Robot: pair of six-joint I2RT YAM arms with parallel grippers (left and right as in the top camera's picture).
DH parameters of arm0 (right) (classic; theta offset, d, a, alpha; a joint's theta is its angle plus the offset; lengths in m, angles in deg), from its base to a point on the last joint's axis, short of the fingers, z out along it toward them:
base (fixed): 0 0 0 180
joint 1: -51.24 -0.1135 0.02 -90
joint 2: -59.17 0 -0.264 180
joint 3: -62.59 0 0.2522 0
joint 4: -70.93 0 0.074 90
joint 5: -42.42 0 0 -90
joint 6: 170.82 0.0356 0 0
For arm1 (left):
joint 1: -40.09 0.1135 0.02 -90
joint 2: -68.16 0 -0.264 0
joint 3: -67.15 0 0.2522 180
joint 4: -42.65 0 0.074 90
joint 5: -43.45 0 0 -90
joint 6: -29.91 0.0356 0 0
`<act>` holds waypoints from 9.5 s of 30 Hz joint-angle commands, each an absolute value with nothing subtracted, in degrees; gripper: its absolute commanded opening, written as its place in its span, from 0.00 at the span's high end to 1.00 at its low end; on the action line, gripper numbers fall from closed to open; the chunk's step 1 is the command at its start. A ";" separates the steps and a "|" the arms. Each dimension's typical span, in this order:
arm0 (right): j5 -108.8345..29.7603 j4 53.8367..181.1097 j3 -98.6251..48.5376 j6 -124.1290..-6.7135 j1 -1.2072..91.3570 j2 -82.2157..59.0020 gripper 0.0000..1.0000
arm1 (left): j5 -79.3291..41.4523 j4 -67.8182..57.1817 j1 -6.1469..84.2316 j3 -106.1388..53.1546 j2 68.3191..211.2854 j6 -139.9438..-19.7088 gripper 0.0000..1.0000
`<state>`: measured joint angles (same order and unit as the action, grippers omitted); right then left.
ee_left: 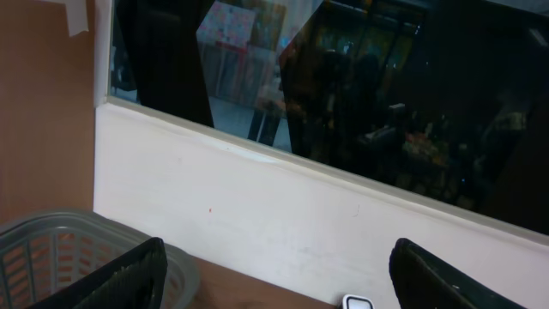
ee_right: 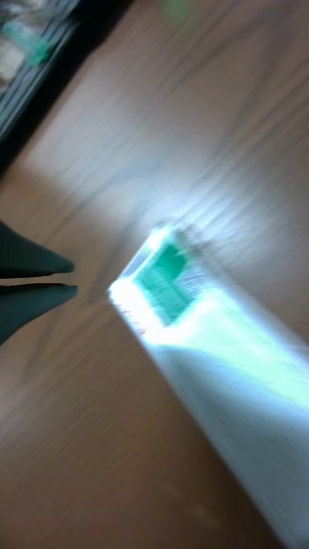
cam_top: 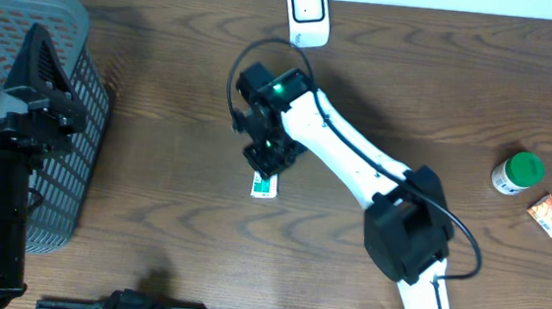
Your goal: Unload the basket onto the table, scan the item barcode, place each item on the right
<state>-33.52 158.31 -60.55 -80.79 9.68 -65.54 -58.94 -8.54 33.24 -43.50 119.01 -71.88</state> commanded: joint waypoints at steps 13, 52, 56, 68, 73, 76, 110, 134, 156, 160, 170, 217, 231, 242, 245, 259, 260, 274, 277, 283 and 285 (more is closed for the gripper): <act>-31.83 145.92 -60.97 -58.84 3.62 -74.08 0.99 | -59.24 -8.37 33.39 -43.47 118.85 -71.77 0.17; -41.73 161.81 -64.48 -79.48 8.39 -69.08 0.01 | -59.24 -8.37 33.39 -43.47 118.85 -71.75 0.17; -41.71 157.83 -59.59 -79.65 9.59 -69.08 0.01 | -59.24 -8.37 33.39 -43.47 118.85 -71.77 0.17; -41.76 143.97 -46.93 -81.38 10.51 -69.10 0.03 | -59.24 -8.37 33.39 -43.47 118.85 -71.77 0.17; -41.71 139.65 -44.27 -81.33 11.45 -69.10 0.31 | -59.24 -8.37 33.39 -43.47 118.85 -71.77 0.17; -41.67 139.69 -44.16 -81.33 11.73 -69.10 0.47 | -59.24 -8.37 33.39 -43.47 118.85 -71.75 0.17; 2.77 179.08 -66.76 -108.44 17.68 -68.97 0.59 | -59.24 -8.37 33.39 -43.47 118.85 -71.77 0.17; 2.24 177.96 -67.35 -114.64 20.56 -68.97 0.62 | -59.24 -8.37 33.39 -43.47 118.85 -71.77 0.17; -33.87 136.63 -67.37 -94.53 29.85 -68.99 0.67 | -59.24 -8.37 33.39 -43.47 118.85 -71.77 0.17; -41.08 130.80 -67.37 -94.53 29.83 -69.12 0.67 | -59.24 -8.37 33.39 -43.47 118.85 -71.77 0.17; -66.13 113.22 -67.37 -99.82 30.31 -71.24 0.68 | -59.24 -8.37 33.39 -43.47 118.85 -71.75 0.17; -98.93 72.33 -69.71 -147.95 25.26 -93.25 0.63 | -59.24 -8.37 33.39 -43.47 118.85 -71.77 0.17; -93.86 111.56 -69.69 -114.62 25.04 -71.53 0.64 | -59.24 -8.37 33.39 -43.47 118.85 -71.77 0.17; -58.61 155.12 -69.45 -83.06 34.99 -62.76 0.67 | -59.24 -8.37 33.39 -43.47 118.85 -71.77 0.17; -56.27 159.84 -67.70 -79.43 40.91 -62.83 0.68 | -59.24 -8.39 33.39 -43.47 118.85 -71.77 0.17; -55.24 149.53 -47.33 -62.82 65.26 -62.83 0.60 | -59.24 -8.39 33.39 -43.47 118.85 -71.77 0.17; -54.63 148.56 -46.30 -62.82 66.05 -62.83 0.60 | -59.24 -8.37 33.39 -43.47 118.85 -71.77 0.17; -49.84 147.89 -46.28 -61.16 76.45 -62.70 0.50 | -59.24 -8.37 33.39 -43.47 118.85 -71.75 0.17; -42.89 149.33 -48.79 -62.51 76.80 -62.33 0.49 | -59.24 -8.39 33.39 -43.47 118.85 -71.77 0.17; -41.86 153.55 -55.61 -62.91 73.98 -60.95 0.50 | -59.24 -8.39 33.39 -43.47 118.85 -71.77 0.17; -41.86 154.36 -57.58 -62.91 71.99 -59.94 0.48 | -59.24 -8.39 33.39 -43.47 118.85 -71.75 0.17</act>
